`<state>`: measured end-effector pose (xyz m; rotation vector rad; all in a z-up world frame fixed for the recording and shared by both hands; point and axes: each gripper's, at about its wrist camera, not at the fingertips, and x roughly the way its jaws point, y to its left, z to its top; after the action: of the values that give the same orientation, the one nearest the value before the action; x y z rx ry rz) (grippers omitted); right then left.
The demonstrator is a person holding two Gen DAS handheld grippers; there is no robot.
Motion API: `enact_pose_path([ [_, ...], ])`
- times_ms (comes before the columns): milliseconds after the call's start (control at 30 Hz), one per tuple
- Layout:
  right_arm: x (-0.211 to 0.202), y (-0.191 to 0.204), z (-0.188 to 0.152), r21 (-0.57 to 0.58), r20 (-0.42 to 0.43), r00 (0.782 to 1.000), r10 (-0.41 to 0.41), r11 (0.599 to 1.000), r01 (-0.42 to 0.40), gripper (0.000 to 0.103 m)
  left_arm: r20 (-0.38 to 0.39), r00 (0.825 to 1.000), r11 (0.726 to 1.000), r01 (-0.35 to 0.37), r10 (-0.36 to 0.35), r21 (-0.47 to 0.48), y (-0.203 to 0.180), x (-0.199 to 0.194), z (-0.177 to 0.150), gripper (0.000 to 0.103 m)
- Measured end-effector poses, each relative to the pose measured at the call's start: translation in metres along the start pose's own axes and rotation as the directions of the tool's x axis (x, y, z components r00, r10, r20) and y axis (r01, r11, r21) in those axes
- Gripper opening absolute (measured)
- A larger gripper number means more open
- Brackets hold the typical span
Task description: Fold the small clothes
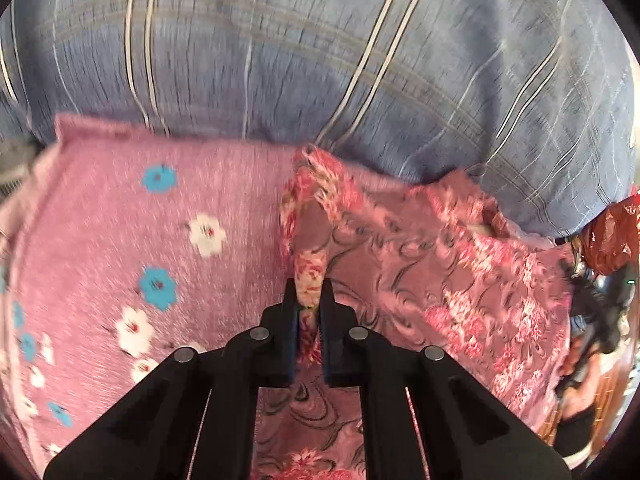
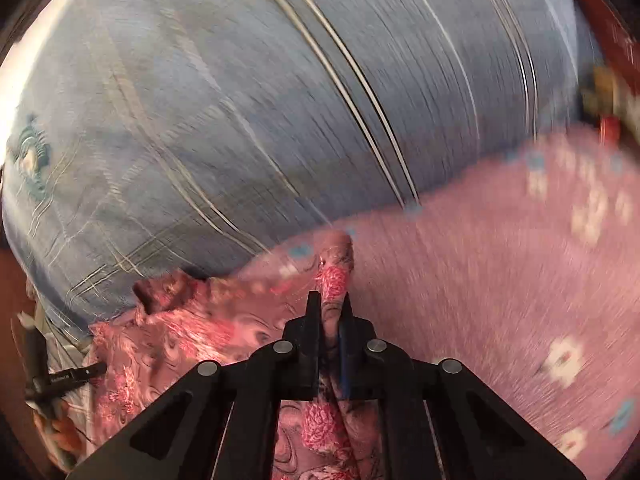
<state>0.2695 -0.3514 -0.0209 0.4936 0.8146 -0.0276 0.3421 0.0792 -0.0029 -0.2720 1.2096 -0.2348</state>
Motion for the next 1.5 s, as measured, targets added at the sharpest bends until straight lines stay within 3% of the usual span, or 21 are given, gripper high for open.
enact_pose_path([
  [133, -0.036, 0.006, 0.025, 0.026, 0.175, 0.979, 0.1, 0.994, -0.107, 0.005, 0.081, 0.996, 0.999, -0.037, 0.038, -0.016, -0.002, -0.007, 0.014, 0.004],
  [167, -0.035, 0.005, 0.029, 0.037, 0.182, 0.978, 0.099, 0.994, -0.107, 0.005, 0.084, 0.995, 0.998, -0.05, 0.053, -0.033, 0.001, -0.002, 0.017, 0.004],
  [233, -0.021, -0.002, 0.035, 0.072, 0.158, 0.986, 0.06, 0.995, -0.072, 0.005, 0.053, 0.993, 0.993, -0.103, 0.105, -0.05, 0.006, 0.016, 0.02, 0.004],
  [300, 0.008, -0.012, 0.032, 0.107, 0.06, 0.998, -0.007, 0.994, 0.0, 0.005, 0.0, 0.991, 0.989, -0.133, 0.133, -0.061, 0.012, 0.033, 0.02, 0.006],
  [367, 0.034, -0.023, 0.023, 0.129, -0.061, 0.996, -0.064, 0.989, 0.072, 0.006, 0.006, 0.992, 0.989, -0.123, 0.124, -0.082, 0.016, 0.03, 0.018, 0.01],
  [400, 0.042, -0.029, 0.016, 0.139, -0.114, 0.989, -0.092, 0.984, 0.108, 0.007, 0.004, 0.994, 0.99, -0.11, 0.111, -0.092, 0.019, 0.023, 0.017, 0.01],
  [500, 0.014, -0.037, 0.003, 0.169, -0.031, 0.999, -0.032, 0.985, 0.037, 0.012, -0.002, 0.998, 0.994, -0.061, 0.061, -0.089, 0.029, -0.004, 0.005, 0.012],
  [600, -0.032, -0.045, -0.015, 0.183, 0.025, 0.999, 0.028, 0.983, -0.032, 0.014, -0.005, 1.0, 0.998, -0.019, 0.019, -0.068, 0.036, -0.033, -0.024, 0.029],
  [667, -0.063, -0.049, -0.04, 0.161, 0.021, 0.999, 0.045, 0.986, -0.048, 0.026, 0.012, 0.999, 0.997, 0.036, -0.036, -0.064, 0.042, -0.058, -0.057, 0.049],
  [700, -0.076, -0.051, -0.054, 0.154, 0.018, 0.999, 0.049, 0.987, -0.052, 0.03, 0.017, 0.998, 0.996, 0.061, -0.06, -0.066, 0.045, -0.066, -0.071, 0.05],
  [733, -0.088, -0.055, -0.07, 0.15, 0.018, 0.998, 0.055, 0.987, -0.057, 0.037, 0.02, 0.995, 0.992, 0.097, -0.096, -0.076, 0.049, -0.075, -0.088, 0.05],
  [867, -0.13, -0.077, -0.132, 0.219, 0.021, 0.995, 0.1, 0.97, -0.102, 0.043, 0.018, 0.969, 0.958, 0.247, -0.247, -0.145, 0.061, -0.092, -0.143, 0.059],
  [1033, -0.139, -0.098, -0.175, 0.354, 0.079, 0.975, 0.207, 0.909, -0.221, 0.06, -0.02, 0.944, 0.921, 0.316, -0.329, -0.228, 0.05, -0.069, -0.179, 0.061],
  [1100, -0.127, -0.098, -0.179, 0.422, 0.102, 0.952, 0.287, 0.855, -0.303, 0.061, -0.036, 0.946, 0.92, 0.304, -0.322, -0.249, 0.041, -0.057, -0.185, 0.061],
  [1167, -0.117, -0.093, -0.181, 0.447, 0.117, 0.94, 0.319, 0.828, -0.337, 0.061, -0.018, 0.955, 0.929, 0.283, -0.295, -0.239, 0.037, -0.058, -0.182, 0.061],
  [1233, -0.107, -0.087, -0.178, 0.447, 0.149, 0.943, 0.297, 0.831, -0.332, 0.057, 0.004, 0.963, 0.93, 0.262, -0.27, -0.258, 0.038, -0.061, -0.174, 0.059],
  [1300, -0.098, -0.082, -0.168, 0.455, 0.152, 0.947, 0.283, 0.83, -0.322, 0.023, 0.019, 0.969, 0.933, 0.243, -0.247, -0.266, 0.036, -0.062, -0.165, 0.021],
  [1333, -0.094, -0.078, -0.158, 0.444, 0.131, 0.938, 0.322, 0.827, -0.346, 0.006, 0.019, 0.969, 0.934, 0.242, -0.246, -0.262, 0.034, -0.064, -0.163, 0.005],
  [1367, -0.099, -0.076, -0.15, 0.428, 0.143, 0.937, 0.32, 0.833, -0.35, 0.006, 0.037, 0.968, 0.936, 0.248, -0.247, -0.249, 0.032, -0.071, -0.161, 0.006],
  [1433, -0.131, -0.069, -0.136, 0.338, 0.248, 0.896, 0.367, 0.834, -0.436, 0.006, 0.064, 0.979, 0.958, 0.201, -0.192, -0.206, 0.025, -0.078, -0.162, 0.007],
  [1500, -0.151, -0.069, -0.128, 0.299, 0.29, 0.893, 0.345, 0.854, -0.427, 0.006, 0.054, 0.989, 0.973, 0.143, -0.136, -0.182, 0.024, -0.072, -0.164, 0.007],
])
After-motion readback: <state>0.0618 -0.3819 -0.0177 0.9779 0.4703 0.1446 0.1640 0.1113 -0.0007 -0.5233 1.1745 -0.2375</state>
